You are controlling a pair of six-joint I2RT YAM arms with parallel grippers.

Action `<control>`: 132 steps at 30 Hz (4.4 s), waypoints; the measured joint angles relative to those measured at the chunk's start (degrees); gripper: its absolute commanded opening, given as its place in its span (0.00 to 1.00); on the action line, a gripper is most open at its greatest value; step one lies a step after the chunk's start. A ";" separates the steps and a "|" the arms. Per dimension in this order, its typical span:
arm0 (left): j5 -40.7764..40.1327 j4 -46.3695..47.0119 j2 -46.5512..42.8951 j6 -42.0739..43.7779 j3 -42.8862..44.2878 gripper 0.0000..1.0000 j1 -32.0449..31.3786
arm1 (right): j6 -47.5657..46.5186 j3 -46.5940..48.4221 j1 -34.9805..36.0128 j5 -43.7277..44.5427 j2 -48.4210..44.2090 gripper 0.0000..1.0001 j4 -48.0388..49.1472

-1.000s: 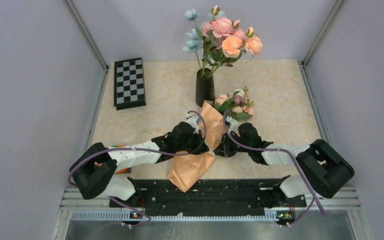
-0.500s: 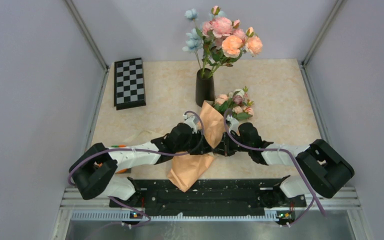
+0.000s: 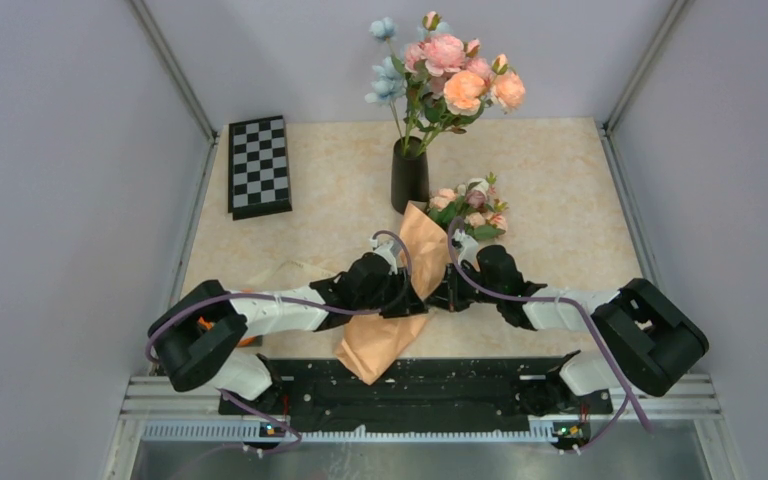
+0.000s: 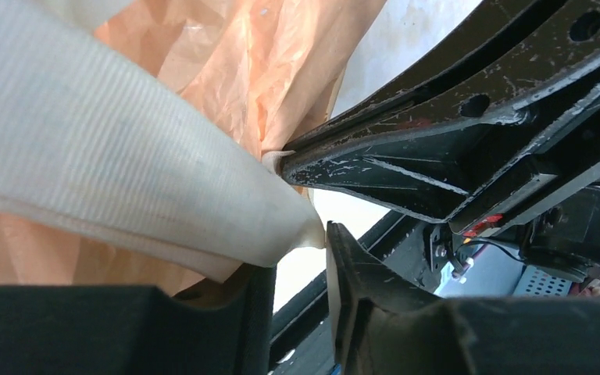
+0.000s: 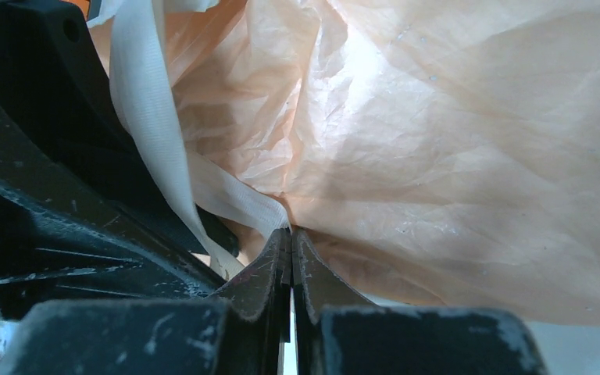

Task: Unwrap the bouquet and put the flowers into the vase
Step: Untie the ribbon from the wrapping paper.

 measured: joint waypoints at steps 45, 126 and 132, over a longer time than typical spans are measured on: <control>-5.42 -16.11 -12.55 5.46 0.83 0.00 9.66 | 1.11 -2.73 0.00 24.41 -14.82 0.00 -12.72; 9.18 -20.39 -10.16 44.74 6.78 0.81 8.98 | -1.51 12.72 0.55 24.52 -18.03 0.49 -36.46; 3.76 -19.21 -7.30 47.06 8.44 0.83 6.99 | -2.56 14.23 1.27 23.15 -15.91 0.48 -35.60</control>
